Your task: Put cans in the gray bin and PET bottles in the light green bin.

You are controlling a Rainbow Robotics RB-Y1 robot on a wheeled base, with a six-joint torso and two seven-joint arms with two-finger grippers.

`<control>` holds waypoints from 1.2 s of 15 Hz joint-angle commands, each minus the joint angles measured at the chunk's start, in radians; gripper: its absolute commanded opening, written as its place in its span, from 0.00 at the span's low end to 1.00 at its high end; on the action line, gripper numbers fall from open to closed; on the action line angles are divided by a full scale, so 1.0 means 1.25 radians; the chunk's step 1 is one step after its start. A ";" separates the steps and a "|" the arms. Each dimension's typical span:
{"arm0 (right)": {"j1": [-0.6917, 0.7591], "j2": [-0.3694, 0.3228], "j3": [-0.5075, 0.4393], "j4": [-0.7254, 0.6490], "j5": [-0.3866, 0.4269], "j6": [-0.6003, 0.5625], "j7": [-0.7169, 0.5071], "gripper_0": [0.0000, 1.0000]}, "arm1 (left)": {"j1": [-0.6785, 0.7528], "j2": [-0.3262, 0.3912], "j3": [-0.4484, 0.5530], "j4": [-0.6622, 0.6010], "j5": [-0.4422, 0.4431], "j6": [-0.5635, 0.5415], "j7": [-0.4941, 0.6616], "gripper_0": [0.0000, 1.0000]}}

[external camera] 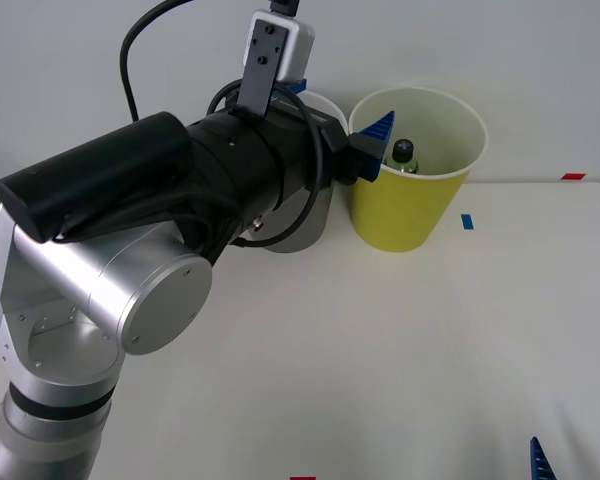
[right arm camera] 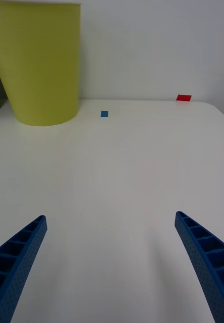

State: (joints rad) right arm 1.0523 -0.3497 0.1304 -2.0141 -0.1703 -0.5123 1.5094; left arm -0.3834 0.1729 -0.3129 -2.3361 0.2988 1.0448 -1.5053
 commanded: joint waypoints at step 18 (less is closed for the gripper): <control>0.000 0.000 0.000 0.000 0.000 0.000 0.000 0.88 | 0.562 0.195 0.081 -0.209 0.001 -0.276 -0.006 1.00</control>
State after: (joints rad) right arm 1.0523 -0.3497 0.1304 -2.0141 -0.1703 -0.5123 1.5094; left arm 0.2693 0.4008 -0.2045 -2.6161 0.3012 0.8325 -1.5106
